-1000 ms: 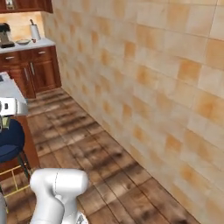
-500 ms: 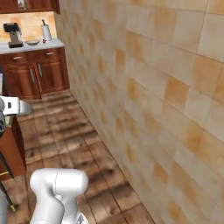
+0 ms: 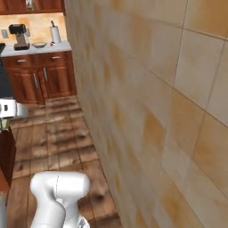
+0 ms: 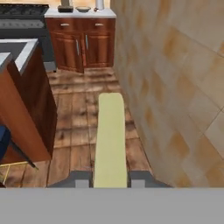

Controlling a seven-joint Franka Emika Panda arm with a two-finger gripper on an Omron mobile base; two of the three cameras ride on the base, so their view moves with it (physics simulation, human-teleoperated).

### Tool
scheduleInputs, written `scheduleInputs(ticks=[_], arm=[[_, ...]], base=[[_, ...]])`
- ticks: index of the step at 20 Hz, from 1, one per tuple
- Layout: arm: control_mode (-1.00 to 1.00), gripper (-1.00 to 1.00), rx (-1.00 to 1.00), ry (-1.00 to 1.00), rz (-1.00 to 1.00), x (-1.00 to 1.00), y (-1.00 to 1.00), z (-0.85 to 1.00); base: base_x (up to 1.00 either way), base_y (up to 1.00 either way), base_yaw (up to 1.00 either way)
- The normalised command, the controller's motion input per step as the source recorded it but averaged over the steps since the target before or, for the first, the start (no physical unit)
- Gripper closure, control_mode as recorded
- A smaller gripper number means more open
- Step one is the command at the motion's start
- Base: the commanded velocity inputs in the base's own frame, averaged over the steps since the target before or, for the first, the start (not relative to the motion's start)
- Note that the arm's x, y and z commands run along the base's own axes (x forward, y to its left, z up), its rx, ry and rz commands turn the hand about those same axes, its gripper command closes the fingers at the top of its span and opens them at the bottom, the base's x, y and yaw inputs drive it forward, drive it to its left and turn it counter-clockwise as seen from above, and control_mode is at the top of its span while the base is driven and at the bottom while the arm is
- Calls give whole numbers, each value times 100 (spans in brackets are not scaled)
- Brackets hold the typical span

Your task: Pick the egg and butter from the fridge and place them by the bowl for mixing.

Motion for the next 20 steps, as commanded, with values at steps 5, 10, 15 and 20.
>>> scheduleInputs(ticks=[5,10,15,20], arm=[[100,100,0,0,0,0,0,0],[100,100,0,0,0,0,0,0],[100,100,0,0,0,0,0,0],[100,100,0,0,0,0,0,0]], base=[[100,-15,37],[100,-28,31],[100,-26,27],[100,-5,22]])
